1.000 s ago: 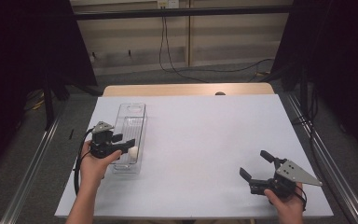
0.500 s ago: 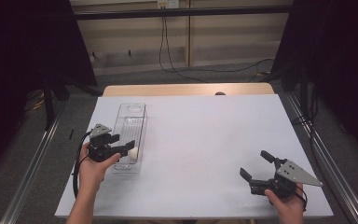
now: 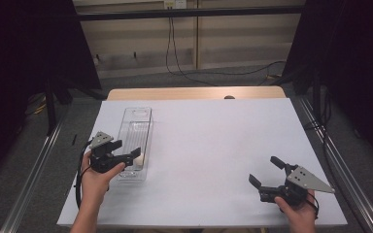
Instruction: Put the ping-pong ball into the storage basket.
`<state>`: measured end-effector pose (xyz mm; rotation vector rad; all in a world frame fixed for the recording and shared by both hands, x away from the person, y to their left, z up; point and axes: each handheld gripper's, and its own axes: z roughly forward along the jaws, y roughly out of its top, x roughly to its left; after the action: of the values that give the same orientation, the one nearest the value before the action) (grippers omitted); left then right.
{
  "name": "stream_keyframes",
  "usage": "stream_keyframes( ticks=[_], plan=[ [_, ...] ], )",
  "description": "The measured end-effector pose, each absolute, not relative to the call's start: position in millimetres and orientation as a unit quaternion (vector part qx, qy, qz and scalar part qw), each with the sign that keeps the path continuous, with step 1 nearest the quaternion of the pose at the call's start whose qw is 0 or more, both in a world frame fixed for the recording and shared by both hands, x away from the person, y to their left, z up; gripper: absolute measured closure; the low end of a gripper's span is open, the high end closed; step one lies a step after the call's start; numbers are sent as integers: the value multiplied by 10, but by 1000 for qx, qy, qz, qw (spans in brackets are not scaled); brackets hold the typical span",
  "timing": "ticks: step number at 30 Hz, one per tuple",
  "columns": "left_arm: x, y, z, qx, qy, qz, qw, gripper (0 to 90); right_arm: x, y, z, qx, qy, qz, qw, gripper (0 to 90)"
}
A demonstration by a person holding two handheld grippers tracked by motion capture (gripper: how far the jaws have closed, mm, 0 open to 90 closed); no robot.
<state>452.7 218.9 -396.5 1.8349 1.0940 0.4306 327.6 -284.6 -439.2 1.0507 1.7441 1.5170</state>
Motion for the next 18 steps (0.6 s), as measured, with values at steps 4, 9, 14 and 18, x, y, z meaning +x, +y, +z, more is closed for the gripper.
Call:
stream_keyframes(
  ticks=[4,9,14,18],
  plan=[
    [4500,2203,-3985,742,446,179,467,135,3278,-2852,-4391,395,654,571,300,18],
    [4463,2194,-3985,738,438,185,479,93,3276,-2850,-4390,396,654,571,300,18],
    [4413,2189,-3982,733,428,188,494,70,3276,-2852,-4392,397,655,570,299,18],
    [4369,2178,-3995,731,426,193,496,53,3276,-2853,-4393,398,654,570,299,18]
  ],
)
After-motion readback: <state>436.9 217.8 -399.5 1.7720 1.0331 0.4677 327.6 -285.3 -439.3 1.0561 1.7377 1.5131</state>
